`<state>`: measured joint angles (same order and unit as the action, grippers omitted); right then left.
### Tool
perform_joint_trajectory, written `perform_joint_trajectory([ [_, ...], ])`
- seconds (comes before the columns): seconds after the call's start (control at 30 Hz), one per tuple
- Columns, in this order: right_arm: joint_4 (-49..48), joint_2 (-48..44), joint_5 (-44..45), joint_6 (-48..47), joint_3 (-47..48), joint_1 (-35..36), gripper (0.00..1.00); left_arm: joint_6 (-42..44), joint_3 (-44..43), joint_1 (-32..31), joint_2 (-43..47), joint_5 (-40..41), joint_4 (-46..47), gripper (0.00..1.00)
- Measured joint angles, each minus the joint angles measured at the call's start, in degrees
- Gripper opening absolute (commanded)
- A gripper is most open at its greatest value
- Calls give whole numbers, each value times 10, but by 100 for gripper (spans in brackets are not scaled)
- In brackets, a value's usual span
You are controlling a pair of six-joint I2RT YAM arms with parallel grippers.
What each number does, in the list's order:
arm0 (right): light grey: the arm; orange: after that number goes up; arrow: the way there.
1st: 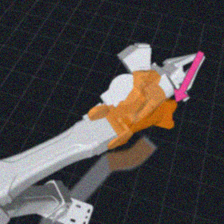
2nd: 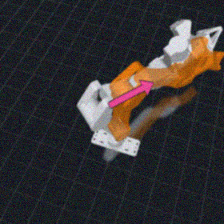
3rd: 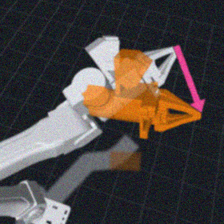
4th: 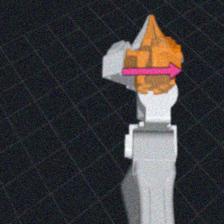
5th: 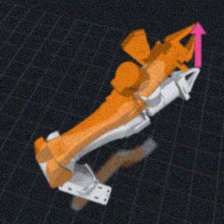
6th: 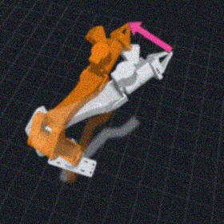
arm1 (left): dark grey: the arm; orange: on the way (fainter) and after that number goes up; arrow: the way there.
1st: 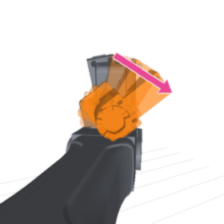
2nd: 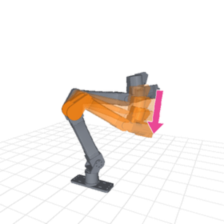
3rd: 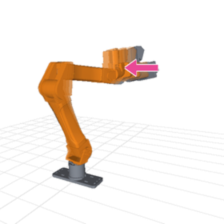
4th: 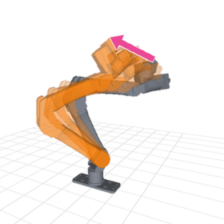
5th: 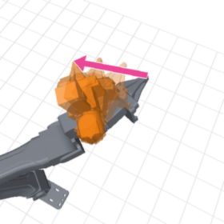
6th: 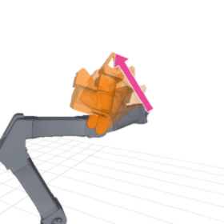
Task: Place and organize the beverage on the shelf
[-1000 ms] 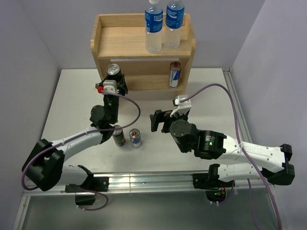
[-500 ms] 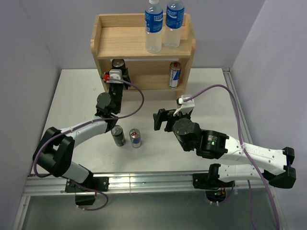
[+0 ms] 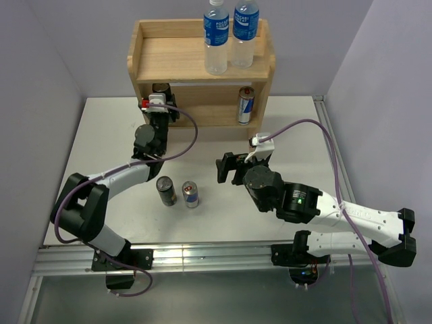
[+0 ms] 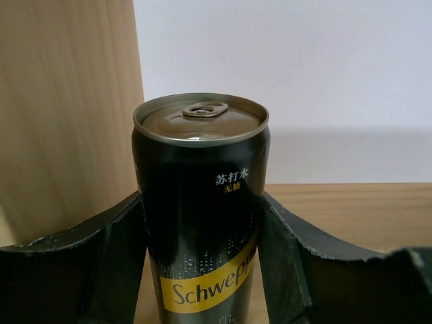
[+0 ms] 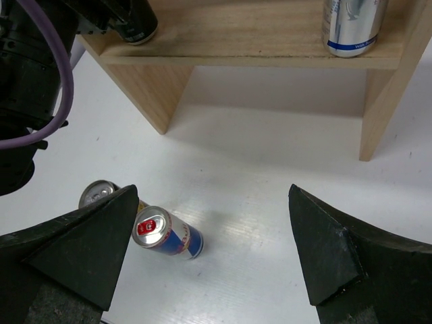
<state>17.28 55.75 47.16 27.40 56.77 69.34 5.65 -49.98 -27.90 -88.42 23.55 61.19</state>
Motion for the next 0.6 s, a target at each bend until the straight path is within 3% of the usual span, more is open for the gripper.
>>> perform_joint_trajectory([
  [0.37, -1, 0, -1, 1, 0, -2, 99, -35, -9, 10, -13, -7, 2, 1],
  [0.6, -1, -1, -1, 2, -1, -2, 99, -50, -11, 10, -13, -3, 0, 20],
])
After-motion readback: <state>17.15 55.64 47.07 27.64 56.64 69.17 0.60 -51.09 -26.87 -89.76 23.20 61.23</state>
